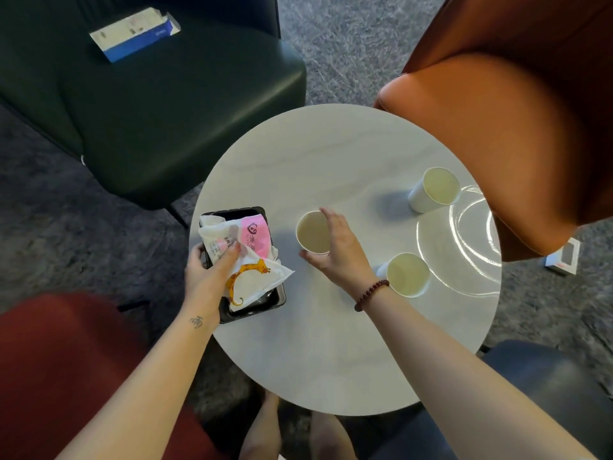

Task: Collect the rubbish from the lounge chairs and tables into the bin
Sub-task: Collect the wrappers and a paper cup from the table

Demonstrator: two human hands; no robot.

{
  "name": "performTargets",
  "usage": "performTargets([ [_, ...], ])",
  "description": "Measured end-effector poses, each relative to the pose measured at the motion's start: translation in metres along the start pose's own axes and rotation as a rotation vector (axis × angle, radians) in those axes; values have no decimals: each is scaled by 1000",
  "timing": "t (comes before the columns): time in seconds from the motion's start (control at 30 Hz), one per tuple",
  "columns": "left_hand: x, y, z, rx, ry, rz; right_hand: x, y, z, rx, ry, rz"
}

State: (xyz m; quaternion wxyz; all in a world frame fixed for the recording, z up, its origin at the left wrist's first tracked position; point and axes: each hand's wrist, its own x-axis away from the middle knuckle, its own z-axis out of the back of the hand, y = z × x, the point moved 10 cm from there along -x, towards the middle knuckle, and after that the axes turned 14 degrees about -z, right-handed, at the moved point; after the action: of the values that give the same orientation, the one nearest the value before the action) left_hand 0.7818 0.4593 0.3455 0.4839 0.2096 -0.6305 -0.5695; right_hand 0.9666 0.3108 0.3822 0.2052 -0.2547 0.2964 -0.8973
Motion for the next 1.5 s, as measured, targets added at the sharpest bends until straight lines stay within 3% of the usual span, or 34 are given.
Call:
performTargets([
  [0.1, 2, 0, -4, -1, -14, 4, 3, 3, 5, -61, 26, -20],
  [0.27, 6, 7, -21, -10, -64, 9, 24, 15, 58, -162, 216, -48],
  [0.6, 28, 63, -113, -53, -268, -57, 78, 40, 156, -111, 420, -102],
  [1.0, 38, 42, -133, -109, -337, -40, 83, 102, 97, 7, 294, -272],
  [1.27, 32, 27, -139, -110, -340, -8, 77, 123, 76, -73, 250, -291],
  [1.37, 30, 24, -143, -120, -337, 6, 71, 124, 87, -115, 269, -283],
  [1.5, 28, 31, -152, -114, -318, 14, 47, 110, 147, -118, 416, -211],
])
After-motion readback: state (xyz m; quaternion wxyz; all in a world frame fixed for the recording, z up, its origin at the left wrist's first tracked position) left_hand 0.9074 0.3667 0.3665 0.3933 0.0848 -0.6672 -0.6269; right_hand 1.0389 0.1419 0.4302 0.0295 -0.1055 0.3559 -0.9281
